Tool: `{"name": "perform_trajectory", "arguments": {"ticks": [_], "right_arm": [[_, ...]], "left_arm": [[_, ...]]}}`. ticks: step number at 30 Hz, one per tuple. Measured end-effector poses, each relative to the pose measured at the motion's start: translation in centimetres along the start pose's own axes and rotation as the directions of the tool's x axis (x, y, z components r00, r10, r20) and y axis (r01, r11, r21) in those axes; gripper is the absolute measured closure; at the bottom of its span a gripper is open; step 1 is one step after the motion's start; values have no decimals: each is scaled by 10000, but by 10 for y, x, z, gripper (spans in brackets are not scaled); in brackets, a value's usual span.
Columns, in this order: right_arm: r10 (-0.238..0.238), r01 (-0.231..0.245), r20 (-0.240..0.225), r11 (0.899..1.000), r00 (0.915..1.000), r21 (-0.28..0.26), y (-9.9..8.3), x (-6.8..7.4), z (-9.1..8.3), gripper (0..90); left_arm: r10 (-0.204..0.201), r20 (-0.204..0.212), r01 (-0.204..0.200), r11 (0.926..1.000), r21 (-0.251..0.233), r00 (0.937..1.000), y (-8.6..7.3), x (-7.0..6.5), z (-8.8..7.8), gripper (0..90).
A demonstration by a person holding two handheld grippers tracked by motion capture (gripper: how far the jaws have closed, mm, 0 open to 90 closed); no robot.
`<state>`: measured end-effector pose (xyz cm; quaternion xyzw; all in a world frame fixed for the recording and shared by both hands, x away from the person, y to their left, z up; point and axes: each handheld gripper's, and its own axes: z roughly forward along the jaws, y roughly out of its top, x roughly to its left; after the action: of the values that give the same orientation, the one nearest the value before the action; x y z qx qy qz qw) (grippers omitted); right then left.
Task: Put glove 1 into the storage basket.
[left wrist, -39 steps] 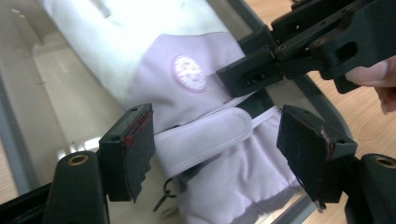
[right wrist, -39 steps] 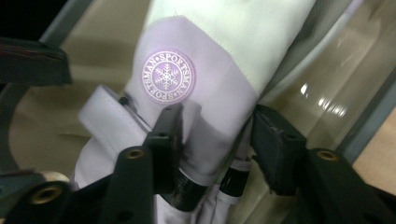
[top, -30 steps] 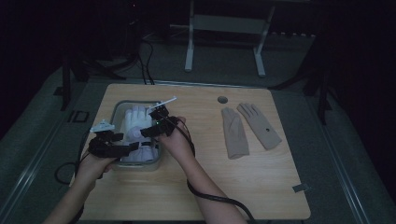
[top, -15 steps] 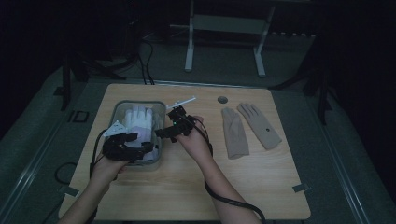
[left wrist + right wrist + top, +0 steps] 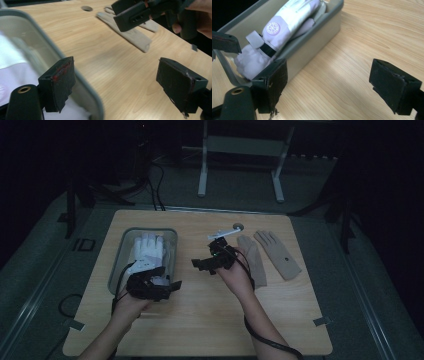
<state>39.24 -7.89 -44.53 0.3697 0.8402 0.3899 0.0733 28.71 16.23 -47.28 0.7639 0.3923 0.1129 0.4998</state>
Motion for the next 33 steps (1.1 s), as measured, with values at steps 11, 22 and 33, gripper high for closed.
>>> {"name": "perform_trajectory", "arguments": {"ticks": [11,22,33], "right_arm": [[67,-66,10,9977,10000,-668,-21,-28,-29,141],[-10,24,175,9966,9998,-828,-52,-62,-49,141],[193,-175,618,9994,9979,-304,-96,-89,-53,146]], "left_arm": [[508,573,-511,9987,44,9971,-5,-26,26,161],[1084,1133,-1141,9924,451,9876,-18,-46,52,161],[1275,1860,-1456,9855,875,9743,-42,-56,76,160]]}}
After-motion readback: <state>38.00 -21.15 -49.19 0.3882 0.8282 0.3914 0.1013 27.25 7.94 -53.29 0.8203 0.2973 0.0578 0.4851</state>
